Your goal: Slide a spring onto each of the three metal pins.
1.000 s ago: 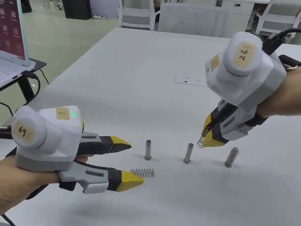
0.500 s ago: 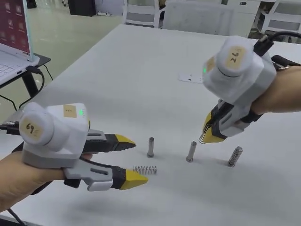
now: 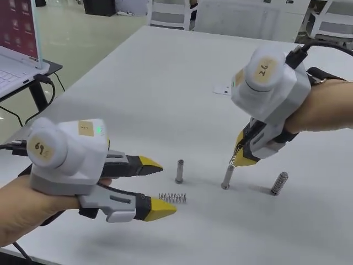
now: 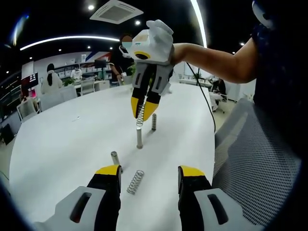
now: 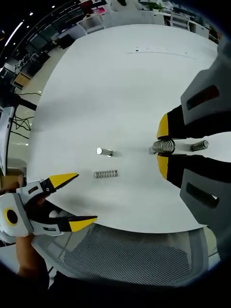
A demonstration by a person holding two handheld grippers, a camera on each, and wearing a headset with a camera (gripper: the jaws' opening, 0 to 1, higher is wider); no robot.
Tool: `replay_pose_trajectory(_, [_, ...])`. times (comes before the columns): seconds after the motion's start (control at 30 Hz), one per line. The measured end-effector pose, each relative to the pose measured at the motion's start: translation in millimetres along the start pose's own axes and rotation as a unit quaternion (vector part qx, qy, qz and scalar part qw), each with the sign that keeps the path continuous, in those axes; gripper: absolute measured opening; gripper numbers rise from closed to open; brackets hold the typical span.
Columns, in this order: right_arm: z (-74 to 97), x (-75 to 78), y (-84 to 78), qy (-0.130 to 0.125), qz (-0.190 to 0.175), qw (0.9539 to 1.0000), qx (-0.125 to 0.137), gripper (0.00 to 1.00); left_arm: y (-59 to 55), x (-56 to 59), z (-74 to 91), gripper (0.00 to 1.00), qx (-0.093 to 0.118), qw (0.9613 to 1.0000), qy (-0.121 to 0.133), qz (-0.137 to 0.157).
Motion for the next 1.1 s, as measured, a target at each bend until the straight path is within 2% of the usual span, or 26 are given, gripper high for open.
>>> replay_pose_trajectory(1.1, [-26.9, 1.6, -3.7, 0.019, -0.015, 0.9996, -0.017, 0.09, -0.3, -0.8, 1.0, 0.41, 0.002, 1.0, 0.003, 0.002])
Point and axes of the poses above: the centre of the closed fingertips' face, and the gripper's own axes: z roughly backward along the fingers, x roughly to its right, y roughly out of its top, the point moved 8 cm from there along z, roughly backward along the fingers, and after that the axes turned 10 degrees about y, right-handed, at the moved point
